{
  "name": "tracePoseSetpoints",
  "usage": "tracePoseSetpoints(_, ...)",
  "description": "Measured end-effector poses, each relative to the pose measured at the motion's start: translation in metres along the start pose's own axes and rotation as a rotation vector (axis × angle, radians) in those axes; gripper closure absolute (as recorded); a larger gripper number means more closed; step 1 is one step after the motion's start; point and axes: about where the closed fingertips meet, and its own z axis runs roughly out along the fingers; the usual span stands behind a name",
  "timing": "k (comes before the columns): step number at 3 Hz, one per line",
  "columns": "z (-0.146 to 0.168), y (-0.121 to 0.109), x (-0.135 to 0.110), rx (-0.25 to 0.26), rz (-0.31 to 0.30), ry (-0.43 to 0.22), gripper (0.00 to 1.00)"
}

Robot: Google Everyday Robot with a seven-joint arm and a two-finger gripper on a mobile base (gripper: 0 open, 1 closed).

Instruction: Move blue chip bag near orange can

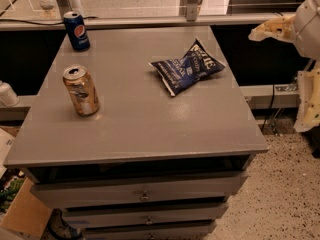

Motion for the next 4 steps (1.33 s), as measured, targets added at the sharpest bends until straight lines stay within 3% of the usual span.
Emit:
tracePoseSetpoints(1,0.0,0.0,0.0,0.0,0.0,0.0,0.0)
tracePoseSetpoints(2,0.014,-0.015,-0.006,0.043,0.011,-0.035,0.0)
tracePoseSetpoints(4,0.156,-0.097,-0.04,0.109,0.006,-0.171,0.0)
